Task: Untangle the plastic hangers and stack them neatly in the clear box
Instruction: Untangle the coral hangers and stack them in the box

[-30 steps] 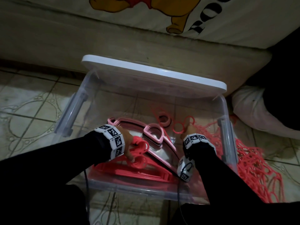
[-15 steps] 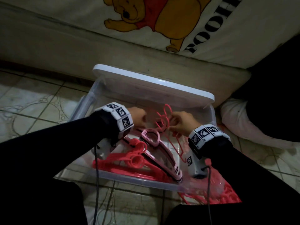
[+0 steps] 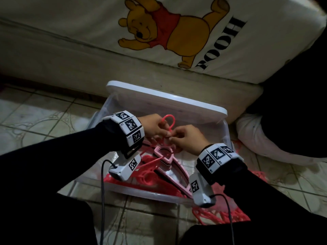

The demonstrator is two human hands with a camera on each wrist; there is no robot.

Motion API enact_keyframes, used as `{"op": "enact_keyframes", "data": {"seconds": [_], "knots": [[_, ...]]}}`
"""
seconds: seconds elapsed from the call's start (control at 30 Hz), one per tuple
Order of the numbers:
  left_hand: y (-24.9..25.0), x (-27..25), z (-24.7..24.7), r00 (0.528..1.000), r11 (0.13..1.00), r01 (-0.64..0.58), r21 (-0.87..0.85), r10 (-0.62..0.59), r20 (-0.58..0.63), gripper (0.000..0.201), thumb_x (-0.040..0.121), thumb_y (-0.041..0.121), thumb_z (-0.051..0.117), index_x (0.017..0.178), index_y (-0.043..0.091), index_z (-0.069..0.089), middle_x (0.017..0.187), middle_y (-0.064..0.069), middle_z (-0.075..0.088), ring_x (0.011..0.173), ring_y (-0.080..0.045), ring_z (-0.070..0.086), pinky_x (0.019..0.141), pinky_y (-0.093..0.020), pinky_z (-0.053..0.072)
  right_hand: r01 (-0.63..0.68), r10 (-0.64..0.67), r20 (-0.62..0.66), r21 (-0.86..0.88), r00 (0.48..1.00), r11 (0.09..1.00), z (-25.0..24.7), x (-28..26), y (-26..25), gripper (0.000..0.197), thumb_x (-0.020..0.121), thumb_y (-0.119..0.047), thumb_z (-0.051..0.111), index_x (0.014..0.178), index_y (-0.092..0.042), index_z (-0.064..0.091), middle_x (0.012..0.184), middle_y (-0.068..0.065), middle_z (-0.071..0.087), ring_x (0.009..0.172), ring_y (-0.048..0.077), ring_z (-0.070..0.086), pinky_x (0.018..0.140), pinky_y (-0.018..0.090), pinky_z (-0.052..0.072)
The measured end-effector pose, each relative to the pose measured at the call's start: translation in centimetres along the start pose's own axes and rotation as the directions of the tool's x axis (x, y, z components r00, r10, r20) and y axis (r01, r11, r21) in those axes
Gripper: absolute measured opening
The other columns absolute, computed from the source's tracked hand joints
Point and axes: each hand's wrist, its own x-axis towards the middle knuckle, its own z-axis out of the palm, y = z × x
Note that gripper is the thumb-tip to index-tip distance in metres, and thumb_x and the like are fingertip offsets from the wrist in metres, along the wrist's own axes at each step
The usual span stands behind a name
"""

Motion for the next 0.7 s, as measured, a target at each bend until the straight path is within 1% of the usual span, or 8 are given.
{"op": "enact_keyframes", "data": {"seconds": [0.07, 0.13, 0.23, 0.37, 0.4, 0.5, 0.57, 0.7], "knots": [[-0.7, 0.1, 0.1, 0.999, 1.0, 0.026, 0.017, -0.026, 0.04, 0.013, 0.089, 0.014, 0.063, 0.077, 0.018, 0.064, 0.056, 0.005, 0.059, 0.044, -0.005, 0.049, 0.046, -0.018, 0.042, -0.023, 0.019, -0.059, -0.062, 0.998, 0.998, -0.4, 0.5, 0.8, 0.009, 0.079, -0.013, 0.071, 0.079, -0.019, 0.064, 0.076, 0.001, 0.066, 0.069, 0.016, 0.064, 0.071, 0.034, 0.056], [-1.5, 0.2, 0.5, 0.991, 0.997, 0.064, 0.041, -0.068, 0.114, 0.012, 0.089, 0.011, 0.063, 0.077, 0.016, 0.064, 0.066, -0.007, 0.058, 0.052, -0.013, 0.049, 0.048, -0.021, 0.04, 0.015, -0.027, -0.053, -0.217, 0.998, 0.976, -0.7, 0.9, 1.5, 0.018, 0.076, -0.018, 0.074, 0.086, -0.018, 0.059, 0.084, -0.001, 0.063, 0.079, 0.017, 0.062, 0.071, 0.026, 0.049], [-3.4, 0.3, 1.2, 0.962, 0.989, 0.151, -0.009, -0.144, 0.233, 0.012, 0.087, 0.008, 0.065, 0.077, 0.015, 0.065, 0.072, -0.011, 0.057, 0.058, -0.017, 0.052, 0.051, -0.023, 0.049, 0.129, -0.058, 0.177, -0.421, 0.983, 0.898, 0.1, 1.0, 2.5, 0.032, 0.078, -0.033, 0.073, 0.101, -0.013, 0.061, 0.099, 0.004, 0.066, 0.091, 0.021, 0.062, 0.075, 0.026, 0.045], [-5.1, 0.9, 2.0, 0.936, 0.986, 0.148, 0.073, -0.164, 0.312, 0.016, 0.08, 0.01, 0.073, 0.07, 0.022, 0.073, 0.071, 0.001, 0.068, 0.069, -0.014, 0.059, 0.076, -0.032, 0.051, 0.24, -0.038, 0.425, -0.432, 0.904, 0.87, 2.1, 1.2, 3.4, 0.017, 0.082, -0.018, 0.067, 0.098, -0.013, 0.07, 0.095, 0.005, 0.07, 0.088, 0.019, 0.064, 0.067, 0.018, 0.037], [-5.3, 1.0, 2.0, 0.932, 0.984, 0.159, 0.077, -0.175, 0.317, 0.015, 0.078, 0.01, 0.075, 0.068, 0.022, 0.074, 0.071, 0.001, 0.069, 0.071, -0.016, 0.061, 0.078, -0.033, 0.051, 0.269, -0.041, 0.471, -0.426, 0.881, 0.864, 2.6, 1.4, 3.5, 0.016, 0.081, -0.017, 0.067, 0.096, -0.012, 0.071, 0.093, 0.005, 0.07, 0.085, 0.017, 0.063, 0.065, 0.016, 0.035], [-5.8, 1.4, 2.3, 0.923, 0.974, 0.199, 0.111, -0.224, 0.311, 0.012, 0.072, 0.007, 0.08, 0.071, 0.016, 0.072, 0.063, 0.001, 0.069, 0.057, -0.01, 0.064, 0.059, -0.022, 0.055, 0.312, -0.018, 0.578, -0.414, 0.816, 0.855, 3.9, 2.0, 4.0, 0.014, 0.081, -0.014, 0.067, 0.093, -0.009, 0.072, 0.089, 0.008, 0.072, 0.079, 0.017, 0.064, 0.065, 0.019, 0.041], [-6.0, 1.8, 2.5, 0.919, 0.954, 0.22, 0.205, -0.274, 0.284, 0.016, 0.069, 0.007, 0.082, 0.075, 0.011, 0.068, 0.057, 0.006, 0.066, 0.051, -0.005, 0.062, 0.047, -0.015, 0.049, 0.311, 0.018, 0.622, -0.417, 0.783, 0.854, 4.7, 2.3, 4.4, 0.011, 0.081, -0.01, 0.064, 0.089, -0.005, 0.071, 0.086, 0.012, 0.071, 0.074, 0.021, 0.064, 0.068, 0.027, 0.048], [-6.5, 2.6, 2.7, 0.875, 0.872, 0.219, 0.438, -0.374, 0.308, 0.018, 0.072, 0.005, 0.08, 0.072, 0.013, 0.063, 0.047, 0.009, 0.06, 0.041, -0.001, 0.057, 0.039, -0.012, 0.044, 0.366, 0.033, 0.703, -0.409, 0.71, 0.836, 6.4, 2.7, 4.9, 0.01, 0.08, -0.008, 0.066, 0.087, -0.008, 0.072, 0.084, 0.013, 0.071, 0.067, 0.021, 0.061, 0.065, 0.027, 0.047]]}}
